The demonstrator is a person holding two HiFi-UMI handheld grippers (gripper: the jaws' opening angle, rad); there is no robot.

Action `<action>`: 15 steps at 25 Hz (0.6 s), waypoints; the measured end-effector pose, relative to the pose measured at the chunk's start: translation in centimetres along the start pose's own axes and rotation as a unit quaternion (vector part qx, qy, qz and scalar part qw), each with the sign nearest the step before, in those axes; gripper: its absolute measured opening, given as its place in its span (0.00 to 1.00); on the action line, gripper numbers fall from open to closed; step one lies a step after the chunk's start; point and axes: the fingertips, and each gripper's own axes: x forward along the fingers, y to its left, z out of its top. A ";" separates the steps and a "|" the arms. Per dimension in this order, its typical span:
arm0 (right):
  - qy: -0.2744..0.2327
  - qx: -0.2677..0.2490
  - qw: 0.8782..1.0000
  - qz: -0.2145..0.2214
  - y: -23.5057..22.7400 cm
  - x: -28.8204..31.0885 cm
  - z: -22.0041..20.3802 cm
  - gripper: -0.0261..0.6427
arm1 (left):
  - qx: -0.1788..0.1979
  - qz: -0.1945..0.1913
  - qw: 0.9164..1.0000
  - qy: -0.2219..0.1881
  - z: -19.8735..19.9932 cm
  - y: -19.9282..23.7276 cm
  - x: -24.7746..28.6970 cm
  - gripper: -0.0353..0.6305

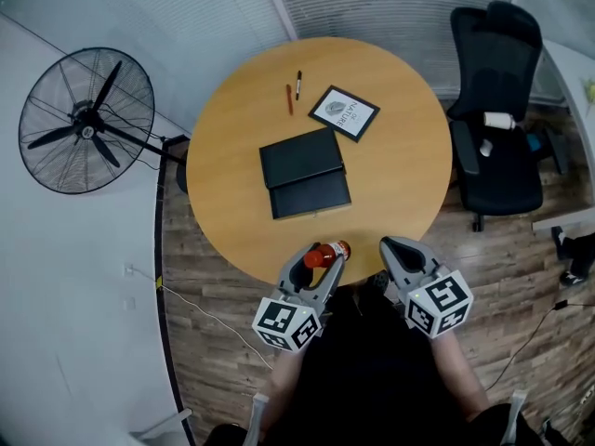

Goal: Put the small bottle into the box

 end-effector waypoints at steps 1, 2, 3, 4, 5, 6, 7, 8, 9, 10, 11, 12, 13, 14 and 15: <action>0.001 0.001 1.000 -0.001 0.0 0.1 0.0 0.05 | -0.001 -0.001 1.000 0.002 0.0 0.2 0.1 0.37; 0.002 0.003 1.000 -0.004 0.1 0.2 -0.1 0.05 | -0.001 -0.003 1.000 0.004 0.1 0.5 0.2 0.37; 0.002 0.004 1.000 -0.007 0.1 0.4 -0.1 0.05 | -0.002 -0.005 1.000 0.006 0.1 0.7 0.2 0.37; 0.003 0.006 1.000 -0.011 0.0 0.5 -0.2 0.05 | -0.002 -0.009 1.000 0.009 0.1 1.0 0.4 0.37; 0.003 0.008 1.000 -0.016 -0.1 0.8 -0.1 0.05 | -0.002 -0.013 1.000 0.011 0.2 1.3 0.5 0.37; 0.003 0.011 1.000 -0.022 -0.2 1.0 0.0 0.05 | -0.001 -0.017 1.000 0.013 0.3 1.6 0.7 0.37; 0.002 0.013 1.000 -0.028 -0.3 1.3 0.2 0.05 | 0.001 -0.021 1.000 0.016 0.5 2.0 0.9 0.37; 0.001 0.015 0.999 -0.033 -0.3 1.6 0.4 0.05 | 0.003 -0.025 1.000 0.017 0.7 2.4 1.1 0.37; 0.000 0.017 0.999 -0.038 -0.3 1.9 0.7 0.05 | 0.005 -0.028 0.999 0.019 1.0 2.8 1.4 0.37; -0.001 0.018 0.999 -0.043 -0.3 2.1 0.8 0.05 | 0.007 -0.031 0.999 0.022 1.2 3.3 1.6 0.37; -0.001 0.019 0.999 -0.049 -0.2 2.3 0.9 0.05 | 0.009 -0.035 0.999 0.025 1.4 3.8 1.7 0.37; -0.001 0.021 0.998 -0.055 -0.2 2.5 1.1 0.05 | 0.011 -0.038 0.999 0.028 1.6 4.2 1.9 0.37; -0.002 0.023 0.998 -0.061 -0.2 2.6 1.3 0.05 | 0.015 -0.043 0.999 0.031 1.9 4.7 2.2 0.37; -0.002 0.025 0.997 -0.069 -0.2 2.8 1.4 0.05 | 0.018 -0.048 0.998 0.033 2.2 5.2 2.5 0.37; -0.003 0.027 0.997 -0.078 -0.3 3.0 1.6 0.05 | 0.023 -0.054 0.998 0.036 2.4 5.8 2.9 0.37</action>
